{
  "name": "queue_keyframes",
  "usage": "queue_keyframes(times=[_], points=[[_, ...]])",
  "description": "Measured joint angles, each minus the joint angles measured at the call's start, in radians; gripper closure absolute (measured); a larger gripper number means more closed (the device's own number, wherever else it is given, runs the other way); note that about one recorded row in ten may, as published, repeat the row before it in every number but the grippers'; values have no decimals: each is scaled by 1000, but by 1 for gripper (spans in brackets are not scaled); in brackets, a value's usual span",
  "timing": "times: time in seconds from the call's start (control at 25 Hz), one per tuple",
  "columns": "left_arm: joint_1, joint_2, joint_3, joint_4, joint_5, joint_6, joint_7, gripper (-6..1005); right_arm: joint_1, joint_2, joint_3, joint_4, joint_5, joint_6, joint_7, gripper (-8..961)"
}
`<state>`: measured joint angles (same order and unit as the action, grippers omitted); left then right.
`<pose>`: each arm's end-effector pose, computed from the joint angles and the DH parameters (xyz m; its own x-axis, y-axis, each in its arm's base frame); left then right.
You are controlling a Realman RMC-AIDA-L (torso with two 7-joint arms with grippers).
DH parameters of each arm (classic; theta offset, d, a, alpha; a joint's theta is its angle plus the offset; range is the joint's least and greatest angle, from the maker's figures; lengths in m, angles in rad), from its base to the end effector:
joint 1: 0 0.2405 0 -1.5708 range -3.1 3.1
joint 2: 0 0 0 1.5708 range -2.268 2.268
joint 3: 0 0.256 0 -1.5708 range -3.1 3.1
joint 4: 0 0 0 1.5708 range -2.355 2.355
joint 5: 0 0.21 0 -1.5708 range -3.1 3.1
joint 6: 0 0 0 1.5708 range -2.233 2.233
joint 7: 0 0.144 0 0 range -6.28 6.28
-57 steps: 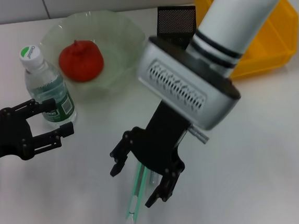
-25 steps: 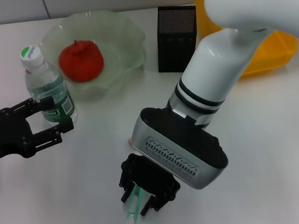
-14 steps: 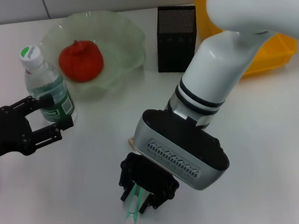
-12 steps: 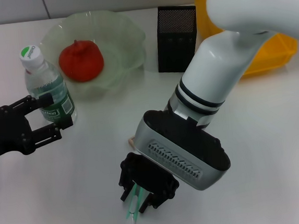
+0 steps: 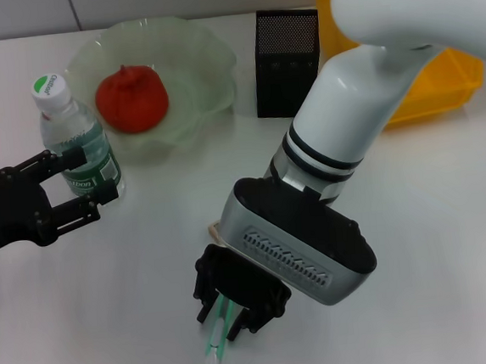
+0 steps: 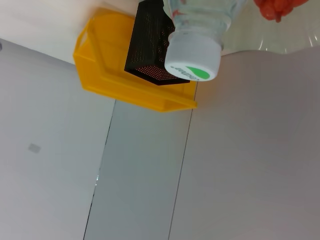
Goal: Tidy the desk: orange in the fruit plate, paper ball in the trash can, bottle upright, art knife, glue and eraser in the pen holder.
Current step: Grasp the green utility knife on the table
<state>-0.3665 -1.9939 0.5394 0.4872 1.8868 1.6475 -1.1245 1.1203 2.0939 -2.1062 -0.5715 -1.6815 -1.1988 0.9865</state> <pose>-0.3243 0.2795 0.0327 0.7132 0.2660 0.6486 0.5316 -0.8083 -0.2530 0.1045 0.3155 -0.1582 0.6030 0.7967 -0.0397 0.7428 -0.5426 0.3922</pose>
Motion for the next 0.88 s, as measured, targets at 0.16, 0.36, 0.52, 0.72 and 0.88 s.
queue_keyframes(times=[0.16,0.36,0.52,0.72,0.88], points=[[-1,-2,-1,1,0,0,-1,225,1,0,0,1,0,-6,-14,610],[-2,-2,1,1,1,0,-2,225,1,0,0,2,0,-6,-33,624],[-11,-2,9,-1,9,0,0,226,1,0,0,8,2,-7,-43,628],[-15,-3,32,2,11,0,7,226,1,0,0,15,7,-9,-50,628],[-15,-4,46,4,13,0,7,226,1,0,0,16,8,-10,-52,629]])
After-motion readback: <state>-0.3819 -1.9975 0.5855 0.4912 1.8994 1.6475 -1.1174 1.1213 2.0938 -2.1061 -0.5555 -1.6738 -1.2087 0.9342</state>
